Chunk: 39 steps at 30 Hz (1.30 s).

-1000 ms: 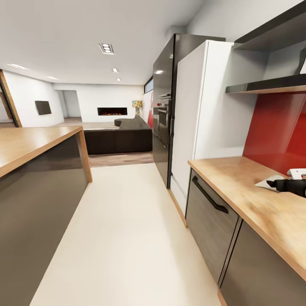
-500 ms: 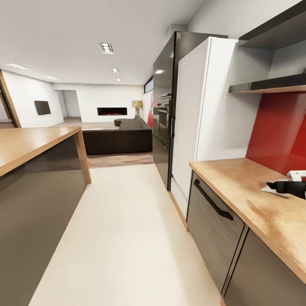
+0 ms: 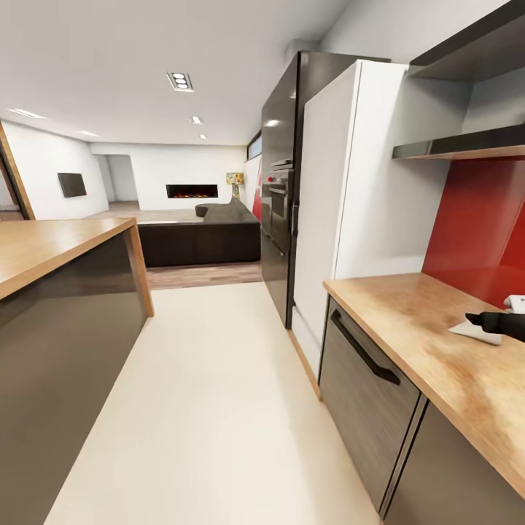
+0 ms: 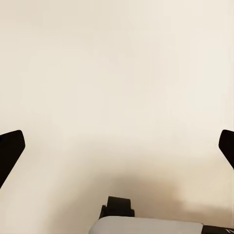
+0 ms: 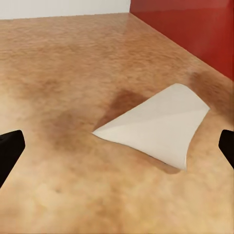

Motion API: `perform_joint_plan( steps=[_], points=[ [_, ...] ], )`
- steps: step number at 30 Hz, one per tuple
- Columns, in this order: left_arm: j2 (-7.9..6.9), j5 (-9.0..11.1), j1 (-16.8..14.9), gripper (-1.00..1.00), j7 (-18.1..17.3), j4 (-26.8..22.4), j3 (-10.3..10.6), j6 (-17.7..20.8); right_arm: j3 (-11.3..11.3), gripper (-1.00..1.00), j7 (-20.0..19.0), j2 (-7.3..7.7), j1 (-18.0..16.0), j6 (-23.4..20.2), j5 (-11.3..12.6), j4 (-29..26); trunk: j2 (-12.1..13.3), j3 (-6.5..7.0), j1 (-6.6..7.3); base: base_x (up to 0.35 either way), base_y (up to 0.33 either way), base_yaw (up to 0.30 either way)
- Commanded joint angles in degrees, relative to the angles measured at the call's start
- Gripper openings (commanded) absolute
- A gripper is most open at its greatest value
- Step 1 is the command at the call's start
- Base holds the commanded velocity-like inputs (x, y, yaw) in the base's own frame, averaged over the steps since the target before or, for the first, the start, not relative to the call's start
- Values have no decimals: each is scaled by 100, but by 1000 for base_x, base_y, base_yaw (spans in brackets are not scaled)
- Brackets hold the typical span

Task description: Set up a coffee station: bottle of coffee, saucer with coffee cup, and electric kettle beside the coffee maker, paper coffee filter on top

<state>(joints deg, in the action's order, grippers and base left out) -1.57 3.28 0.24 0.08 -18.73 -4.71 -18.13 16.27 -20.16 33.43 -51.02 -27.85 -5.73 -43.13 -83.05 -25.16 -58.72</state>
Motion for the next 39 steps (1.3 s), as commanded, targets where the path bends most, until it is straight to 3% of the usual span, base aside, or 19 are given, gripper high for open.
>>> perform_joint_plan(
  steps=[1,12,39],
  points=[
    [0,33,2,100,1,-6,5,-6,31,100,-53,-3,-4,-20,-60,-1,-3,-5,-1,34,-17,0],
    [-1,32,2,100,1,-7,5,-6,72,100,-58,-4,-4,355,-60,328,-3,-5,-1,80,-41,0],
    [-1,32,2,100,1,-7,5,-6,80,100,-50,-3,-4,386,-65,358,-3,-5,-1,35,-31,0]
  ],
)
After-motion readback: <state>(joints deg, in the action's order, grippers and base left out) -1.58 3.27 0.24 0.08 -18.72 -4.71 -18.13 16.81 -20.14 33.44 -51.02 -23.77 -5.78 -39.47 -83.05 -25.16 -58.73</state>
